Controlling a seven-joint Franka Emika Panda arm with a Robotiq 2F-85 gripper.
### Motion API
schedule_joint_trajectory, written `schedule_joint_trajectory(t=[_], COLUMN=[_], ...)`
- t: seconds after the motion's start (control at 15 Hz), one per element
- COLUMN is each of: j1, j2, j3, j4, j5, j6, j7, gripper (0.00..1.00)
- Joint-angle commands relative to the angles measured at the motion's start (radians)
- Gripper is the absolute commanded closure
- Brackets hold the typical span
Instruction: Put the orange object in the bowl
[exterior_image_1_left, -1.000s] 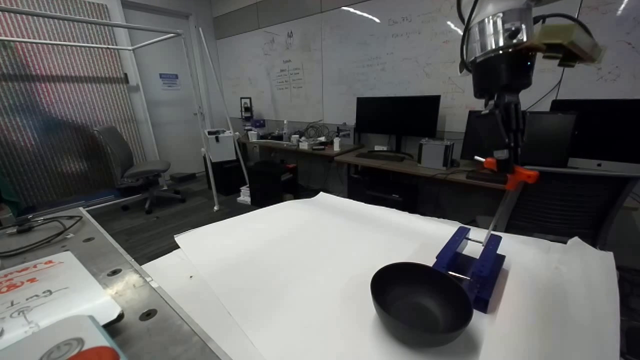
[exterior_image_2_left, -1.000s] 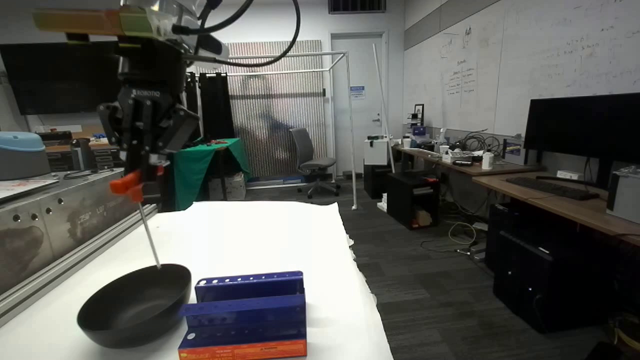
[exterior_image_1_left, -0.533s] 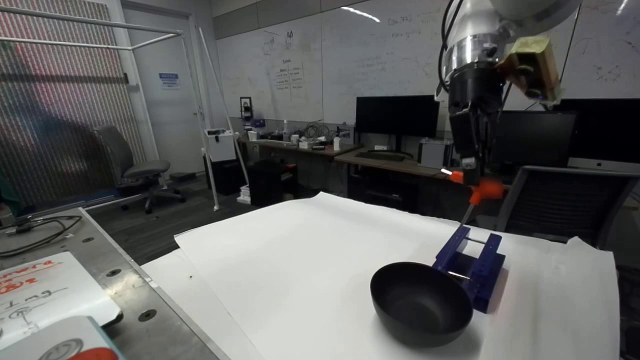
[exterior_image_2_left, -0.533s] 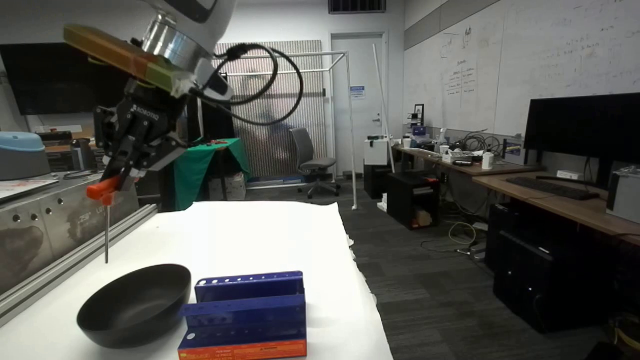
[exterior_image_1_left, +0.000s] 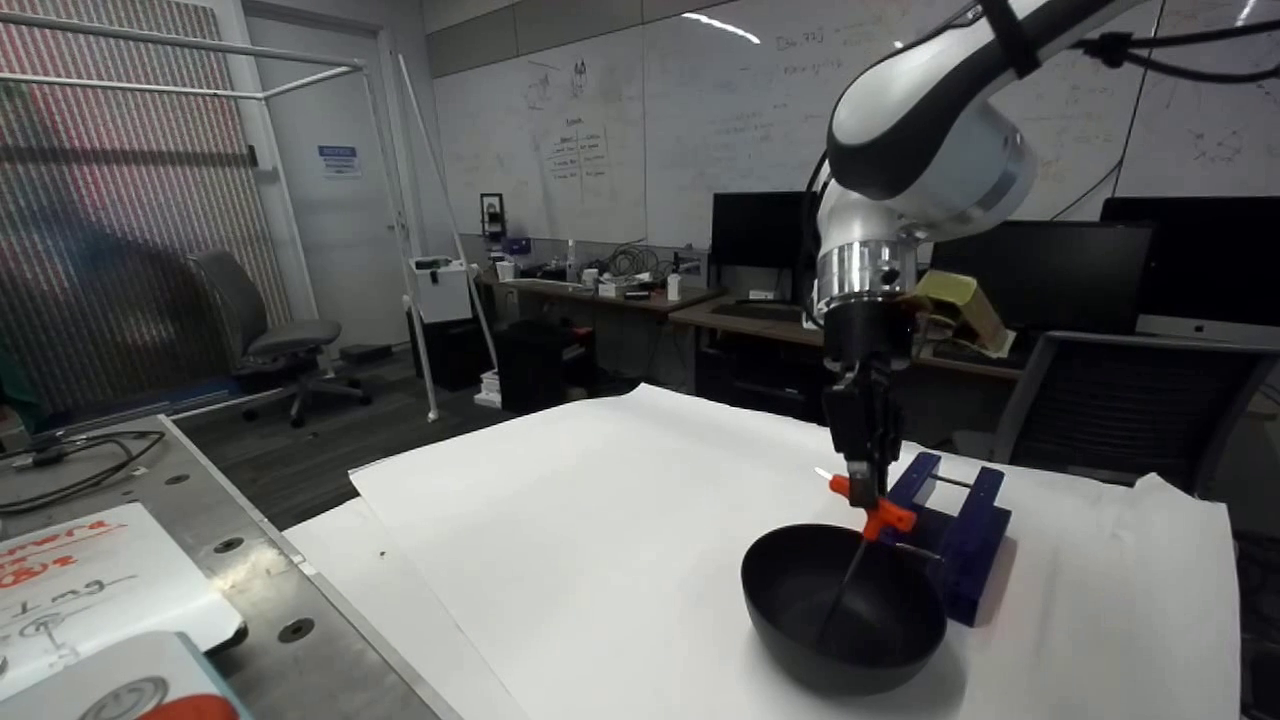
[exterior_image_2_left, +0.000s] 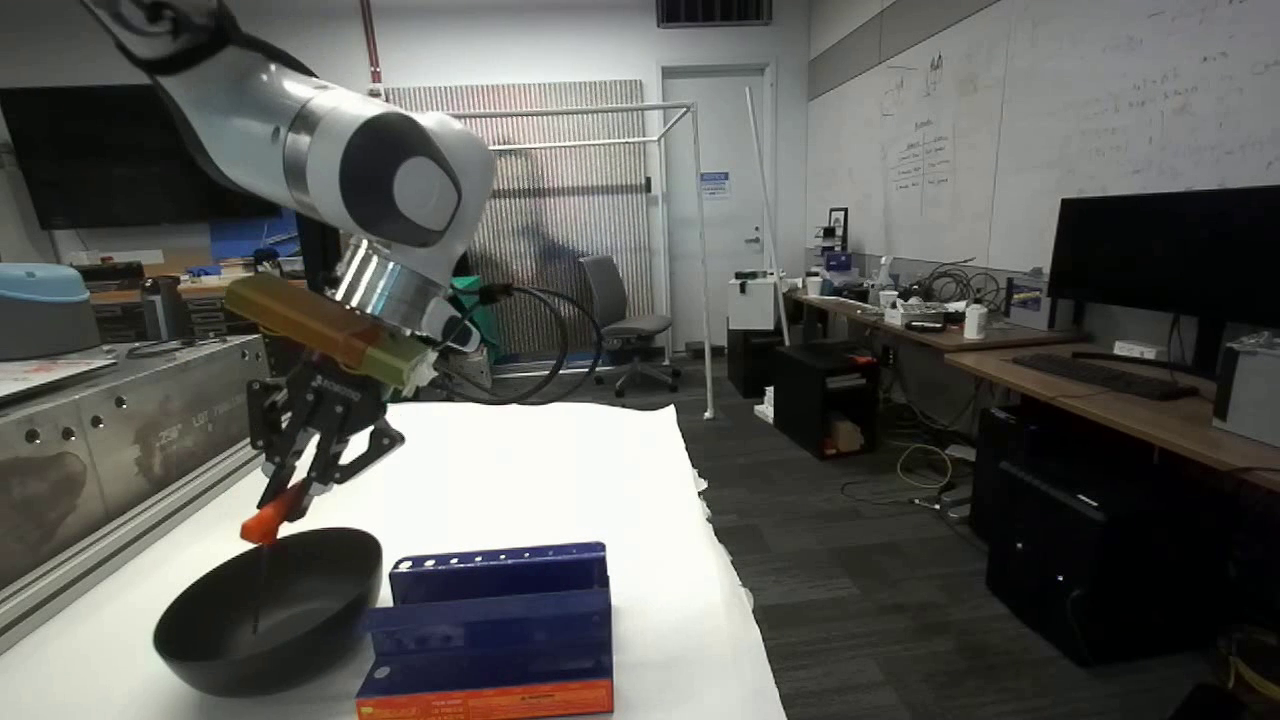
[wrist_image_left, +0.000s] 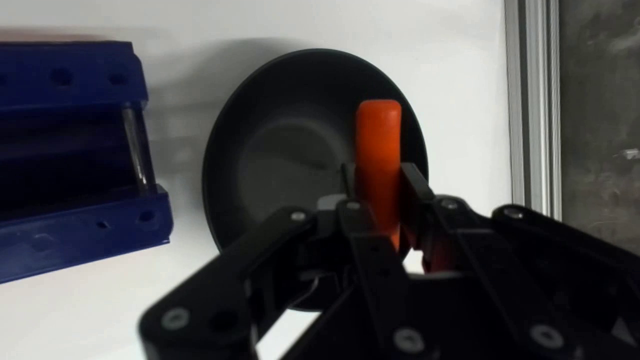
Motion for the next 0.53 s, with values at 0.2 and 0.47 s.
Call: schedule_joint_trajectory(t=[0.2,0.47], j1=[-0.014,-0.016], j2=[0.056,-0.024], j3=[0.023,0.018], j4=[0.049,0.083], j5=[-0.014,-0.032], j6=[-0.017,-0.177], j7=[-0.017,0.039], gripper=[0.42,0.1])
